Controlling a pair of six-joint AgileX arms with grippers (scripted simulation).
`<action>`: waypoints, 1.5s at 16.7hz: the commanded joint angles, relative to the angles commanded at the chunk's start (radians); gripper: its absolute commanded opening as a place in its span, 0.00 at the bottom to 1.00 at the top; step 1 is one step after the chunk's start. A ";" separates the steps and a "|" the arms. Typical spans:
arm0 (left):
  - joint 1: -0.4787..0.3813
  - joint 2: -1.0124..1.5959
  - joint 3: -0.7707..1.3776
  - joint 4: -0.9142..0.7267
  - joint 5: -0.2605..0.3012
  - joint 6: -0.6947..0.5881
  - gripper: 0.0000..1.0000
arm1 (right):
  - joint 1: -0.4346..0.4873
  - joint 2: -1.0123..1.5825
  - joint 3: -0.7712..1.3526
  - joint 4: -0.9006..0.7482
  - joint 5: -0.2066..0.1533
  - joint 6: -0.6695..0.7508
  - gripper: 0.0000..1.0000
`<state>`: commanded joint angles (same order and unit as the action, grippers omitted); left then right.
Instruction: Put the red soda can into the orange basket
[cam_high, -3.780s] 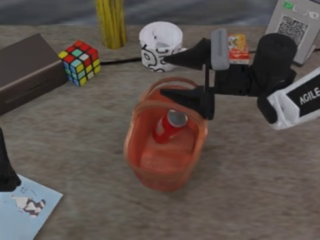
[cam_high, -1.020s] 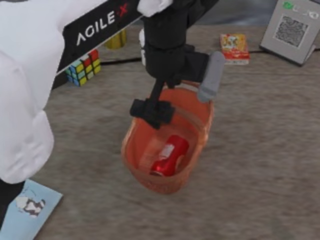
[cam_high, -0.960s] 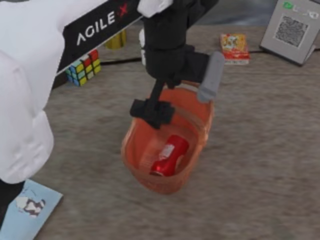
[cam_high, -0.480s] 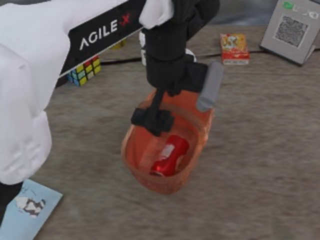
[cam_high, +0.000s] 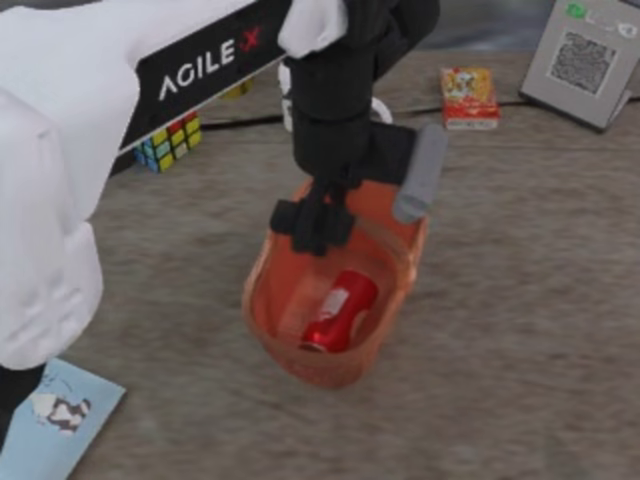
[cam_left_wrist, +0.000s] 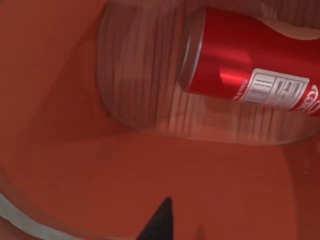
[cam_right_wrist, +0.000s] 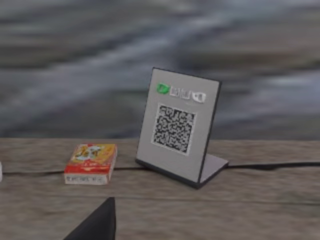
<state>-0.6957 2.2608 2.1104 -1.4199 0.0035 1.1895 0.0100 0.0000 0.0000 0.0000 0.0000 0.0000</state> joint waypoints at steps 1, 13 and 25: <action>0.000 0.000 0.000 0.000 0.000 0.000 0.40 | 0.000 0.000 0.000 0.000 0.000 0.000 1.00; 0.000 0.000 0.000 0.000 0.000 0.000 0.00 | 0.000 0.000 0.000 0.000 0.000 0.000 1.00; 0.000 0.000 0.000 0.000 0.000 0.000 0.00 | 0.000 0.000 0.000 0.000 0.000 0.000 1.00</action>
<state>-0.6957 2.2608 2.1104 -1.4199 0.0035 1.1895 0.0100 0.0000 0.0000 0.0000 0.0000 0.0000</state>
